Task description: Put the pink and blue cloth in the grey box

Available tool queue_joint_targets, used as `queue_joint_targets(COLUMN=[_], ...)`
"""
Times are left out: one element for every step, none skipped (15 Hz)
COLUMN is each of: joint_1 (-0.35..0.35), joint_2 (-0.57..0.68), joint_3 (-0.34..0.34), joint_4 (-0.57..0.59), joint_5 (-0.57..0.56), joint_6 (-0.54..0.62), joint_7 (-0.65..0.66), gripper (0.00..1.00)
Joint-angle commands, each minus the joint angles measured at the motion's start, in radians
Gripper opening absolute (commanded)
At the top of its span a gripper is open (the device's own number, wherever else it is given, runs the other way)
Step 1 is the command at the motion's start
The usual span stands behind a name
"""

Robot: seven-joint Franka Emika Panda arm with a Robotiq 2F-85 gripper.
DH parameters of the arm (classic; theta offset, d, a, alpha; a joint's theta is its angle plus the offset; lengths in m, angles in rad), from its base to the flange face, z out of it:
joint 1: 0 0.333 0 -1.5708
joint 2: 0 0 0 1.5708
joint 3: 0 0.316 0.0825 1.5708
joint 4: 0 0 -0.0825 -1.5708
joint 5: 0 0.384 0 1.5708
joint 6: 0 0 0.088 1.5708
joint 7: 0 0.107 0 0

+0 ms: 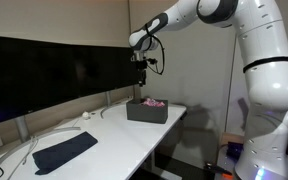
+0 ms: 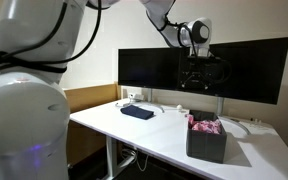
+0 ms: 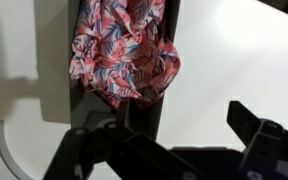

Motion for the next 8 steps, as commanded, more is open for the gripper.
queue_joint_targets(joint_1=[0.086, 0.125, 0.155, 0.19, 0.227, 0.259, 0.285, 0.312], joint_2=[-0.056, -0.059, -0.06, -0.056, -0.053, -0.046, -0.037, -0.024], joint_3=[0.032, 0.051, 0.068, 0.088, 0.109, 0.128, 0.144, 0.161], joint_4=[-0.05, -0.044, -0.041, -0.031, -0.019, -0.004, 0.002, 0.026], joint_5=[-0.08, -0.112, -0.135, -0.16, -0.181, -0.193, -0.202, -0.2], joint_6=[0.048, 0.052, 0.064, 0.079, 0.082, 0.08, 0.099, 0.097], joint_7=[0.0, 0.018, 0.021, 0.027, 0.033, 0.044, 0.054, 0.077], gripper=[1.0, 1.0, 1.0, 1.0, 1.0, 1.0, 1.0, 1.0])
